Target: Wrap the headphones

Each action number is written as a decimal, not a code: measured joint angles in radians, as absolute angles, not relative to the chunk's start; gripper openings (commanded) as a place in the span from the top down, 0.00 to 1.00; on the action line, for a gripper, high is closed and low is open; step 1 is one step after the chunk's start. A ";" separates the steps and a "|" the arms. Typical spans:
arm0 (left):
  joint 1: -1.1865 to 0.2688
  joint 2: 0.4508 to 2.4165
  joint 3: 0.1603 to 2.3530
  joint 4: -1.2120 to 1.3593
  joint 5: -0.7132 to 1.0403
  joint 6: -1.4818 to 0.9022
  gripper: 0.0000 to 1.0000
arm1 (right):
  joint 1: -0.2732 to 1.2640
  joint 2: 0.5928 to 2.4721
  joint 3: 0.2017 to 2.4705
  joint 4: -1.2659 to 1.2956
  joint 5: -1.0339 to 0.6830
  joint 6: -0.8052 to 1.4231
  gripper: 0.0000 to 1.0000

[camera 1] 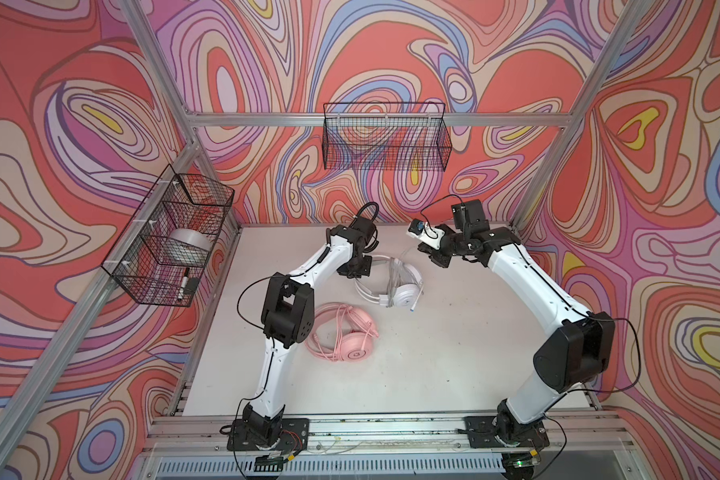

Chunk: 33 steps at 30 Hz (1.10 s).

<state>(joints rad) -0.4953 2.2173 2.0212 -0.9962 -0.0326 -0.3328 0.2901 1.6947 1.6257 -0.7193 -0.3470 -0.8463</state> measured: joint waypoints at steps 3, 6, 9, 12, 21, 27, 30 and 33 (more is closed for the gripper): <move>-0.500 2.215 2.024 -1.000 -0.029 -0.328 1.00 | 0.276 1.737 1.646 -0.700 -0.365 -0.818 1.00; -0.503 2.214 2.027 -1.003 -0.027 -0.325 1.00 | 0.265 1.785 1.674 -0.691 -0.382 -0.797 1.00; -0.505 2.214 2.027 -1.003 -0.026 -0.324 1.00 | 0.261 1.833 1.694 -0.677 -0.394 -0.779 1.00; -0.506 2.214 2.027 -1.005 -0.027 -0.321 1.00 | 0.257 1.876 1.703 -0.667 -0.412 -0.760 1.00; -0.517 2.213 2.060 -1.025 -0.026 -0.314 1.00 | 0.234 1.991 1.747 -0.638 -0.460 -0.712 1.00; -0.524 2.210 2.062 -1.026 -0.026 -0.314 1.00 | 0.228 2.042 1.775 -0.621 -0.480 -0.684 1.00; -0.525 2.209 2.062 -1.028 -0.025 -0.314 1.00 | 0.225 2.059 1.775 -0.614 -0.488 -0.669 1.00; -0.525 2.207 2.062 -1.029 -0.025 -0.314 1.00 | 0.221 2.075 1.780 -0.613 -0.495 -0.655 1.00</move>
